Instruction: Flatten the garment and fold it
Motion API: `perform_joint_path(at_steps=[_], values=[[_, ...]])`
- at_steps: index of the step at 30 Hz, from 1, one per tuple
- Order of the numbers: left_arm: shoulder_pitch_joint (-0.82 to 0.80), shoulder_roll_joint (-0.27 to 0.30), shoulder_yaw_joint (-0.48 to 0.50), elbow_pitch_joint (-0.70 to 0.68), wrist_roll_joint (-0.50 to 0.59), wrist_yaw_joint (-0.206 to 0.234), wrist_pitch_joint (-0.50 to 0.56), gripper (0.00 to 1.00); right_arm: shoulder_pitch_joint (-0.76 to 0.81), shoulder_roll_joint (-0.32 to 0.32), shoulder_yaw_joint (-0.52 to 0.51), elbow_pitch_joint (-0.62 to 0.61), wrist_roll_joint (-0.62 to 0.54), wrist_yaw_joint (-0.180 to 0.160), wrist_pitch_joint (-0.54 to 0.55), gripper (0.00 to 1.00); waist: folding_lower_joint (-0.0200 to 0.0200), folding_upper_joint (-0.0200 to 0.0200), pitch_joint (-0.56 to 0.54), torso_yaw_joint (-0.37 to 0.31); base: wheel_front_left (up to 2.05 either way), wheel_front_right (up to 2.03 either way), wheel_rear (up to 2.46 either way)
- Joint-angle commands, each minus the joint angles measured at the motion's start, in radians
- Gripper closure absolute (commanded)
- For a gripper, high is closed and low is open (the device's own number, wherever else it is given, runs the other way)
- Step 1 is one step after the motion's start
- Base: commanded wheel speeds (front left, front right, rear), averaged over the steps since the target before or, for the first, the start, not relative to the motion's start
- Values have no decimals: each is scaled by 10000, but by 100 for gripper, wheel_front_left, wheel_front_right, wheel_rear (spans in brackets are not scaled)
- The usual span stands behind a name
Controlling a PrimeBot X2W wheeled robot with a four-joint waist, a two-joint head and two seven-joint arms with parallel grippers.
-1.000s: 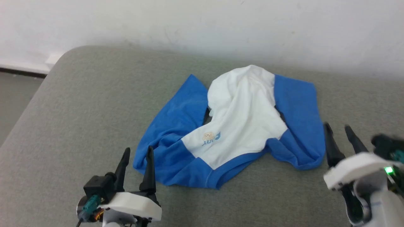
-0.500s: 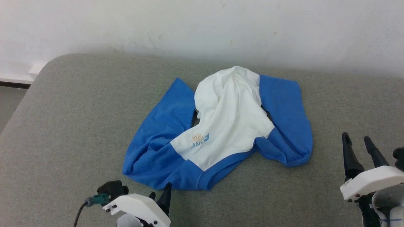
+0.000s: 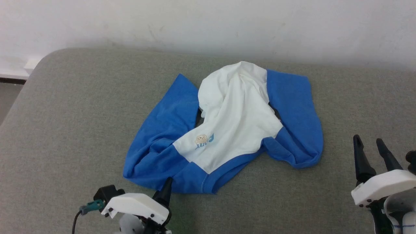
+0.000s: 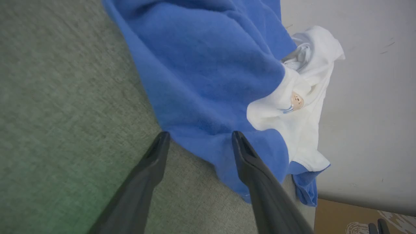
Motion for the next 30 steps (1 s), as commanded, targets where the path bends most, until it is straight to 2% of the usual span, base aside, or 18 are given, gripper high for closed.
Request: perform_joint_path(at_steps=[1,4,5,6,7,14,18,21,24,30], values=[[-221,-1,2,204,-101,-94,-98,0,-72,18,-25,-74,-80,-9,-8,0,0,0,42,4,0,0,0],[-481,-1,-59,595,-184,-243,-250,0,-109,18,12,-65,-101,-9,-1,0,0,0,98,-7,0,0,0],[-556,-1,-77,695,-204,-302,-316,25,-121,18,24,-65,-103,-9,1,0,0,0,114,-8,0,0,0],[-620,-1,-91,789,-204,-354,-398,71,-130,18,40,-64,-104,-9,1,0,0,0,122,-13,0,0,0],[-674,-1,-125,882,-184,-408,-440,100,-137,18,54,-67,-109,-9,4,0,0,0,134,-18,0,0,0],[-752,118,-379,1045,262,-695,-942,100,-134,18,573,-213,-511,-9,423,0,0,0,169,-8,0,0,0],[-637,430,-802,663,1009,-657,-1254,100,11,18,1594,-115,-529,-9,1970,0,0,0,178,20,0,0,0],[-621,655,-1134,311,1573,-511,-1374,100,-75,18,1950,-2,-938,-9,3170,0,0,0,273,119,0,0,0],[-642,742,-1389,-13,1910,-355,-1350,100,-335,18,1820,186,-1159,-9,3988,0,0,0,376,257,0,0,0],[-694,708,-1620,-397,2022,-246,-1194,100,-891,18,1195,747,-1558,-9,4469,0,0,0,563,446,0,0,0]])
